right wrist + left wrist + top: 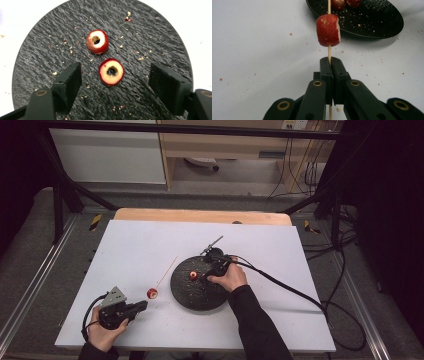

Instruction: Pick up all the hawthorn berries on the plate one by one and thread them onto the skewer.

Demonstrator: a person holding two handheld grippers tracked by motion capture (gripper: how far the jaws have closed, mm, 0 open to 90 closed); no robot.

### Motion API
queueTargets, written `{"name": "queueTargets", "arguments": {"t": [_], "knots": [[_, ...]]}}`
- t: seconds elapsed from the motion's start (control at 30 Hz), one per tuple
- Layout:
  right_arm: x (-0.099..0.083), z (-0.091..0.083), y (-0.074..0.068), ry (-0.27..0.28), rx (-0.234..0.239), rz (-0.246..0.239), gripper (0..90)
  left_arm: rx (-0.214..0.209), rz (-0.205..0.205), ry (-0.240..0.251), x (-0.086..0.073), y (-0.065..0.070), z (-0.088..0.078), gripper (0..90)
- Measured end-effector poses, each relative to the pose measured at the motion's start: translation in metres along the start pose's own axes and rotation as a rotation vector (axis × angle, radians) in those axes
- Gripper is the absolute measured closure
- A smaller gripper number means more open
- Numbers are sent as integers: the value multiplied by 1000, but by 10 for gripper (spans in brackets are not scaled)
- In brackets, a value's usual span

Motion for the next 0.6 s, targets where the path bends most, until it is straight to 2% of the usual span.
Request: {"name": "queueTargets", "arguments": {"t": [0.1,0.37,0.6], "knots": [[3,4,0,-23,10,10,350,-4,4,-3,0,1,0,883],[4,15,3,-91,30,-2,449,-6,0,-6,-1,2,1,883],[3,19,5,-107,31,10,526,-7,2,-9,-1,1,2,883]]}}
Point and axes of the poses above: each handheld gripper's, and its own axes: z roughly forward along the jaws, x roughly out of its top, y roughly to its right, the point moved 7 cm from there along z, roughly forward along the jaws, and after that the axes turned 11 degrees about x, right-handed, at the moved point
